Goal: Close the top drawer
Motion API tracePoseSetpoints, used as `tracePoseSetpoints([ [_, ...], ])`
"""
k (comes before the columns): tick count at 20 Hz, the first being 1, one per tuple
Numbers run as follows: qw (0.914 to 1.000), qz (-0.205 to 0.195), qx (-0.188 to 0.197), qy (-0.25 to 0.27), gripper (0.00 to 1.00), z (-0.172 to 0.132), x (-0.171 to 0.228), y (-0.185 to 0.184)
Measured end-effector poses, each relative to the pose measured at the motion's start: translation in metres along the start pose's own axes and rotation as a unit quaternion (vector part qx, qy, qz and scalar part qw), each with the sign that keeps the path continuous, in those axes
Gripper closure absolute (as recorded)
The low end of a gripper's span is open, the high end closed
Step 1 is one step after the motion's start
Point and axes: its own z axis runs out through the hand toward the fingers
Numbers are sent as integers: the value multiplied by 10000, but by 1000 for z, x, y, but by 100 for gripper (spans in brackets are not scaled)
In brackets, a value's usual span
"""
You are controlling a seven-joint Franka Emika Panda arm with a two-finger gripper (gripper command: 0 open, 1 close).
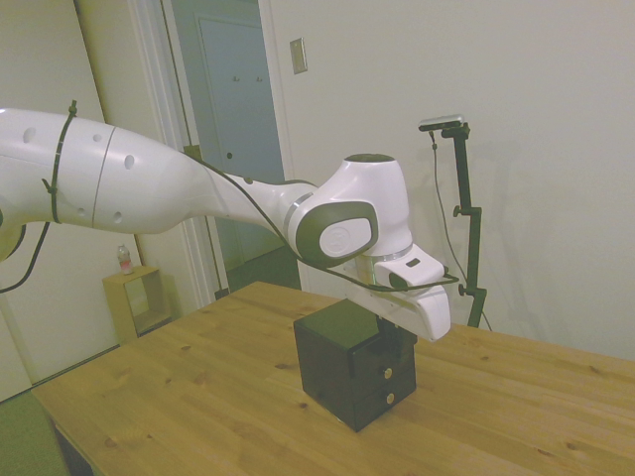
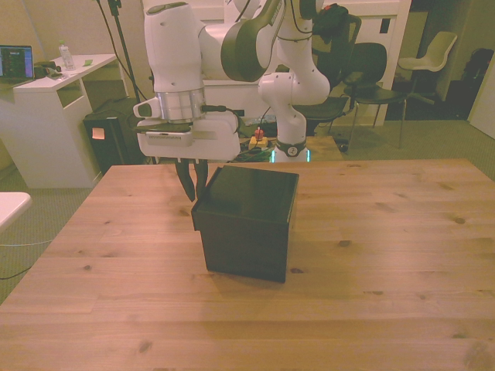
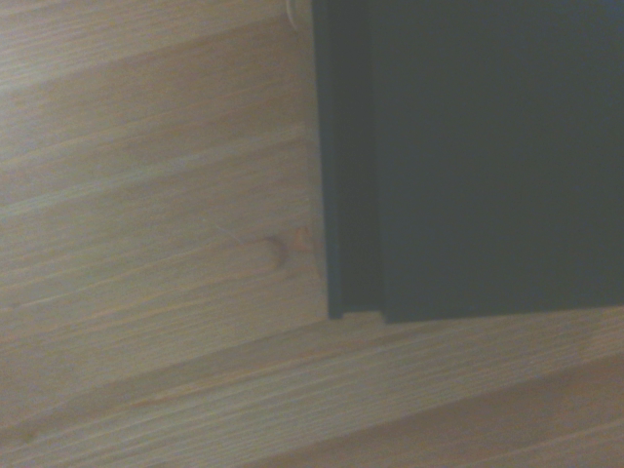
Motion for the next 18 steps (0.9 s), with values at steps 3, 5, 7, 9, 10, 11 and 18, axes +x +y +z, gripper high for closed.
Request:
tracePoseSetpoints([
  [3, 10000, -28, -11, -13, 100, 2, -3, -5],
  [5, 10000, -29, -19, -13, 100, 3, -5, -6],
  [7, 10000, -33, -27, -10, 100, 3, -5, -6],
  [9, 10000, -39, -32, -7, 100, 3, -5, -7],
  [10, 10000, -43, -36, -5, 100, 3, -5, -7],
  [11, 10000, -50, -41, -1, 100, 3, -6, -7],
  [18, 10000, -78, -54, 14, 100, 2, -7, -8],
])
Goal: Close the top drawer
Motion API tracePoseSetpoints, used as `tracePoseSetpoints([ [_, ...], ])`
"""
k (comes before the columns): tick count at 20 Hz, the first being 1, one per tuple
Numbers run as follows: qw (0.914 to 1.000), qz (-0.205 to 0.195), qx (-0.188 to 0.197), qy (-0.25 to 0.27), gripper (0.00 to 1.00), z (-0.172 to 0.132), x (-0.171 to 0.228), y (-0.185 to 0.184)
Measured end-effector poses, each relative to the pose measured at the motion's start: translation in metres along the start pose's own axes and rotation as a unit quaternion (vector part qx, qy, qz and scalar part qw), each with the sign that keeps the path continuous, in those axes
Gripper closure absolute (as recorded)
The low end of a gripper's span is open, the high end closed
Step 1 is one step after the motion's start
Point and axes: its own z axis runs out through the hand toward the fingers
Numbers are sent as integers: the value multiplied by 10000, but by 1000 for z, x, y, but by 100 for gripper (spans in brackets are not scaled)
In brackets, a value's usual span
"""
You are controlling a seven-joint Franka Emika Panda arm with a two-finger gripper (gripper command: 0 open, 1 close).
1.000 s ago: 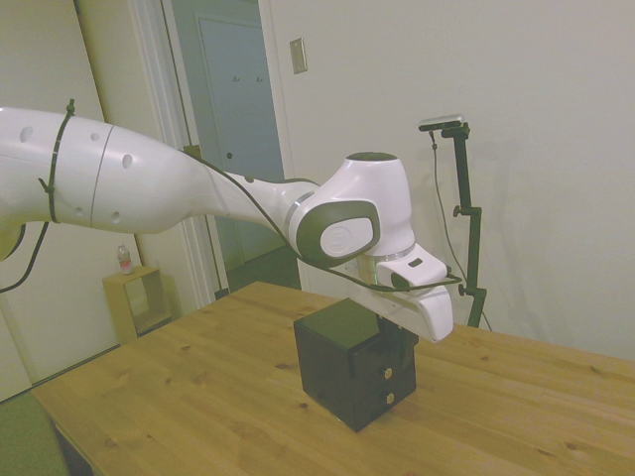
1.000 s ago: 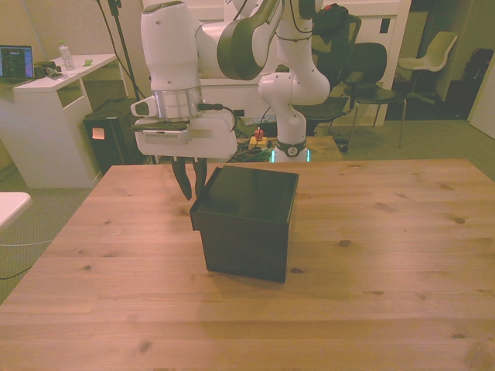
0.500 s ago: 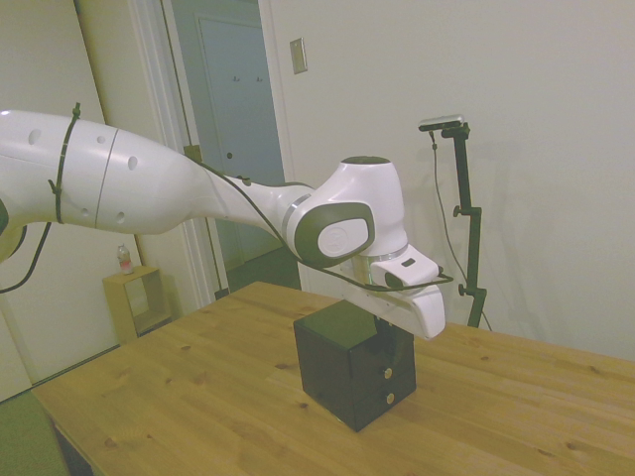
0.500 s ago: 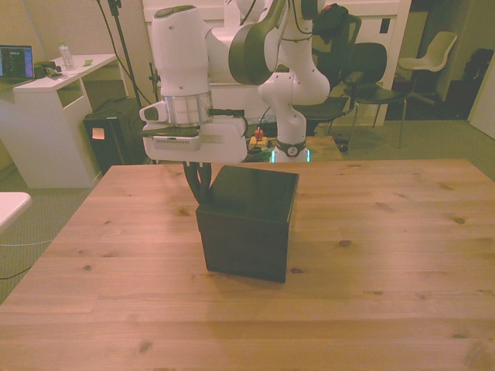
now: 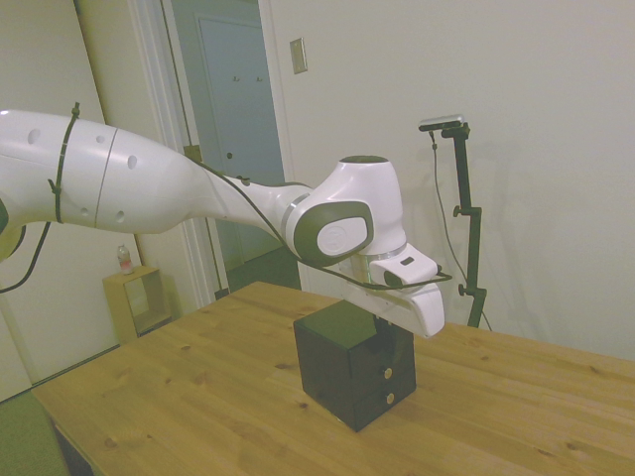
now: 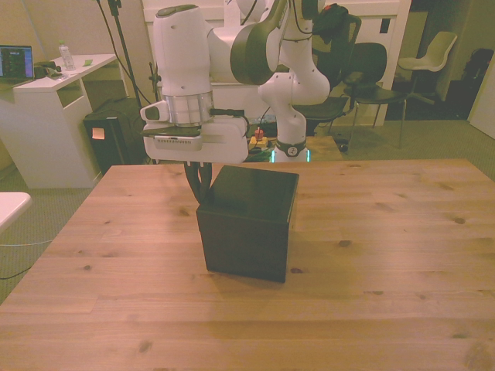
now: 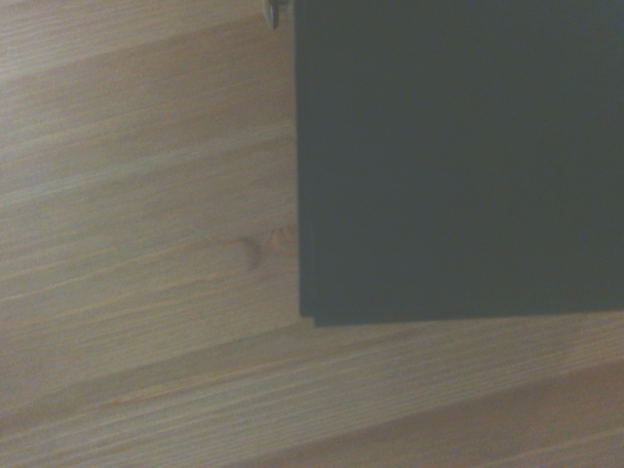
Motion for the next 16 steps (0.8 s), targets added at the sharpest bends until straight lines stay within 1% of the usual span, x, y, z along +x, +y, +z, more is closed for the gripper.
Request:
tracePoseSetpoints([
  [5, 10000, 53, 31, 16, 100, 3, -3, 10],
  [7, 9999, 142, 60, 29, 100, 0, -3, 22],
  [13, 9987, 475, 148, 55, 100, -18, 1, 76],
  [16, 9990, 372, 243, 42, 100, -26, -20, 87],
])
